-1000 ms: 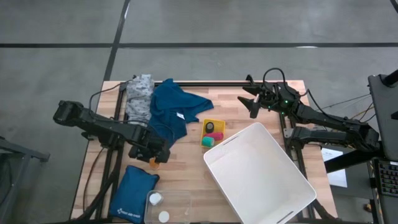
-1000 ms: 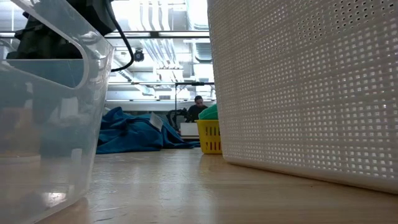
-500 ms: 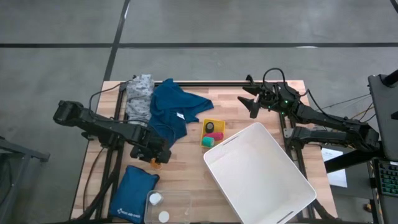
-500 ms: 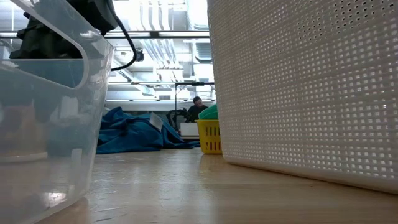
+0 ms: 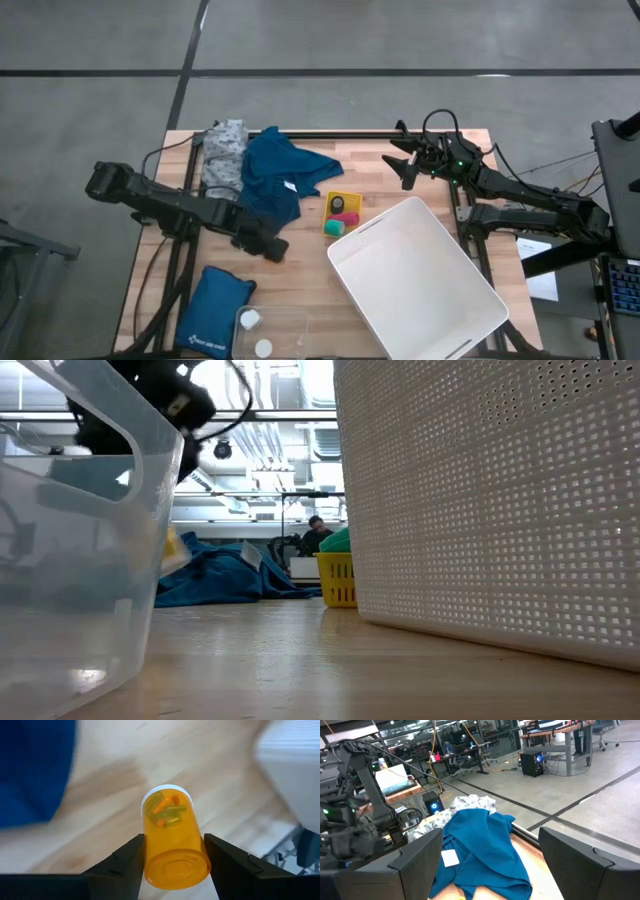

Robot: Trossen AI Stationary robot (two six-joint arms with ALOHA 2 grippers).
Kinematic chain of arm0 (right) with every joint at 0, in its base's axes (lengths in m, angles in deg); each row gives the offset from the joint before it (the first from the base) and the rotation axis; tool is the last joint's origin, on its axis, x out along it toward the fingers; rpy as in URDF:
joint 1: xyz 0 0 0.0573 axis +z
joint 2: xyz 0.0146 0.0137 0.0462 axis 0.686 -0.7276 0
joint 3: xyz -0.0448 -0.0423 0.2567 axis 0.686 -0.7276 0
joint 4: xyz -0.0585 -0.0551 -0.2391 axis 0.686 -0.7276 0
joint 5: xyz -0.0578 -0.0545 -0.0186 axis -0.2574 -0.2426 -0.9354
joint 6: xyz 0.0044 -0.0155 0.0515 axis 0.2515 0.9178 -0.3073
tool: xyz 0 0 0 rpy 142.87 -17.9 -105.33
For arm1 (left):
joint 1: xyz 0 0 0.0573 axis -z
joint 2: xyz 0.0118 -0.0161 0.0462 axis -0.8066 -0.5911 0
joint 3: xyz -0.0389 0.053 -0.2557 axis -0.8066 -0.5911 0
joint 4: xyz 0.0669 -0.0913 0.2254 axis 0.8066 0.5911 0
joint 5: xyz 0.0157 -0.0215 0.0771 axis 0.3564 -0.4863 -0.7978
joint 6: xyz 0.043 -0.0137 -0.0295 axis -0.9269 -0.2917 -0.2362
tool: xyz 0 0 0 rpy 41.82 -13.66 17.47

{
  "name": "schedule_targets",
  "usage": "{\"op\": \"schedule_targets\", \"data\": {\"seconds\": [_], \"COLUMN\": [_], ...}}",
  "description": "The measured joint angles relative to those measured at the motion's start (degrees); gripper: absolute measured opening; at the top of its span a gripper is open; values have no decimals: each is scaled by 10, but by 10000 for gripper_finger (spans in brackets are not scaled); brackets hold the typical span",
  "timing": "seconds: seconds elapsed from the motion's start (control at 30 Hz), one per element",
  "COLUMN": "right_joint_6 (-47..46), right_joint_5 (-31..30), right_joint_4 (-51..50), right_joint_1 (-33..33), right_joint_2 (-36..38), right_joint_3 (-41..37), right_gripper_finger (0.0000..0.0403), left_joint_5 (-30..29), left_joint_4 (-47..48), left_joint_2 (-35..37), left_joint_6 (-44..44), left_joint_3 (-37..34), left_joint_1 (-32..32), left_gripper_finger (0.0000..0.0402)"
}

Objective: Pick & place medical supplies in basket/bin
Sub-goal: Put the orange pill bottle into the transparent bin

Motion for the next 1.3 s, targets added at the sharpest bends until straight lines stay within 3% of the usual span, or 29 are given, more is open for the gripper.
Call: {"op": "schedule_targets", "data": {"seconds": [0.47,0.67,1.0,1.3], "right_joint_6": [0,0,0,0], "right_joint_5": [0,0,0,0], "right_joint_4": [0,0,0,0], "right_joint_1": [0,0,0,0], "right_joint_2": [0,0,0,0], "right_joint_3": [0,0,0,0], "right_gripper_finger": [325,325,325,325], "left_joint_5": [-217,-237,-269,-295], "left_joint_4": [-174,-227,-432,-449], "left_joint_2": [0,0,0,0], "left_joint_6": [-269,-262,-240,-226], "left_joint_3": [-3,-58,-189,-211], "left_joint_1": [22,24,48,61], "left_gripper_finger": [194,195,196,196]}}
